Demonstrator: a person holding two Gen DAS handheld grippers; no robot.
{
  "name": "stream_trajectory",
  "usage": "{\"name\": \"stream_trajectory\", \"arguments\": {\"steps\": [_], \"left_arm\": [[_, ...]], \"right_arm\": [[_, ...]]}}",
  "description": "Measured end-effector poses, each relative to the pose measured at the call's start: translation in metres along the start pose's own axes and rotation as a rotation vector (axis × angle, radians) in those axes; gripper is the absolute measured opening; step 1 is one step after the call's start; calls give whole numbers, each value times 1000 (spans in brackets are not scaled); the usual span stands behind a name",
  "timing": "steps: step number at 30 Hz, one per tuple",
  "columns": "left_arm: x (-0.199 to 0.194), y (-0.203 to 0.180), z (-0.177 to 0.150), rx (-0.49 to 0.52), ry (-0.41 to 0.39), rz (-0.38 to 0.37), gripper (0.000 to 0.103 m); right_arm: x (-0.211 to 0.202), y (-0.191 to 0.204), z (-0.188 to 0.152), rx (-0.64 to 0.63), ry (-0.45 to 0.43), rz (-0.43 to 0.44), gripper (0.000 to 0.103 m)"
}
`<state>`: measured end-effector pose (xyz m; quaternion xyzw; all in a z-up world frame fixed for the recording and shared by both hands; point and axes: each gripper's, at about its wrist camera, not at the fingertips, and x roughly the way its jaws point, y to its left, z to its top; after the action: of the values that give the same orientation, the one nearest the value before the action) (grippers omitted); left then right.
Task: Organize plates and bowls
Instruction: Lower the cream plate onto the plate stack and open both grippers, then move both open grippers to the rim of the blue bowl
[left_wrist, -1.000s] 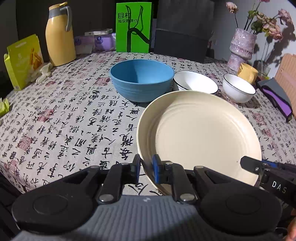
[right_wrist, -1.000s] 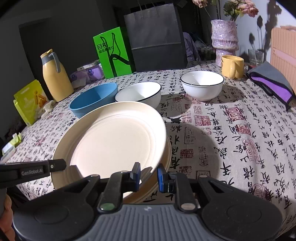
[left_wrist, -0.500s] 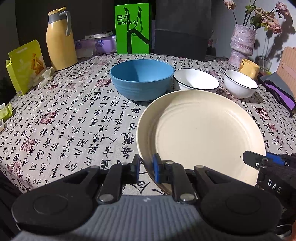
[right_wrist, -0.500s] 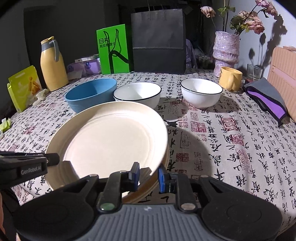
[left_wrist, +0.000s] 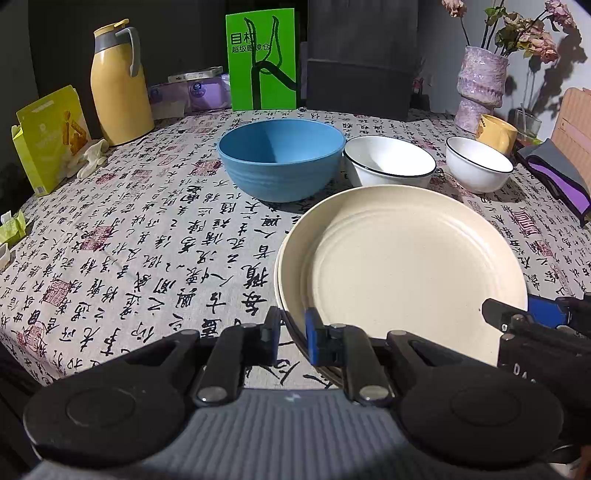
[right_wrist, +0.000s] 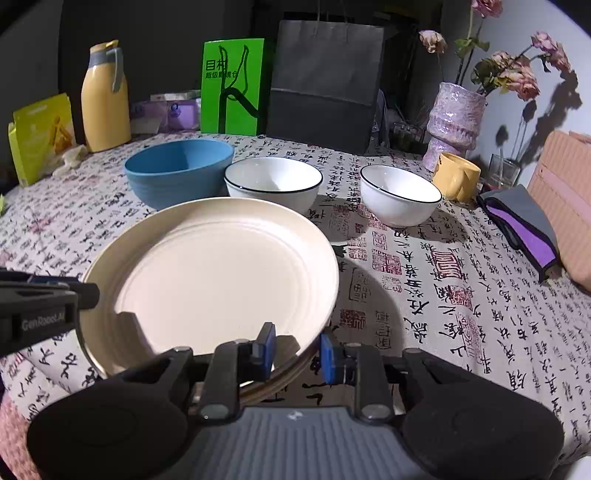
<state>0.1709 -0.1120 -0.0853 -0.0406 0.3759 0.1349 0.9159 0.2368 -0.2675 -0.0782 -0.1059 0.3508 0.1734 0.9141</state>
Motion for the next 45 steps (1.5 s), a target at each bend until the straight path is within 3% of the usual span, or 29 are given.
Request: {"name": "stream_trajectory", "arguments": {"steps": [4,10,14,18,20,21,23,25,26,31,39,45], "left_arm": [[0,3,0,-9,-1,-11,15],[-4,11,2,-38,5,-51,15],[-7,18,5,-54,-5,-72,17],[-8,24,7,-70,-13,-124,45],[-10,29,6,-79,-29,-149,51],[-11,31,6,-87,-36,-162,61],[-13,37,5,-105,-66,-184,75],[-17,40,4,-119,-102,-202,100],[-20,42,3,-128,-125,-219,103],[-28,53,0,-158,-207,-252,103],[-27,67,-10,-196,-280,-240,103],[-20,75,-17,-200,-290,-259,103]], "right_arm": [[1,-2,1,2,7,11,28],[3,-14,-1,61,13,86,39],[-3,-19,1,87,-9,127,53],[-11,-27,4,114,-43,152,61],[-14,-31,4,135,-59,171,71],[-16,-34,3,147,-70,180,75],[-17,-39,2,179,-85,195,95],[-17,-43,1,207,-95,202,101],[-17,-44,0,218,-97,205,102],[-16,-46,-3,254,-111,211,103],[-20,-44,-6,287,-154,222,103],[-20,-41,-8,299,-168,239,103]]}}
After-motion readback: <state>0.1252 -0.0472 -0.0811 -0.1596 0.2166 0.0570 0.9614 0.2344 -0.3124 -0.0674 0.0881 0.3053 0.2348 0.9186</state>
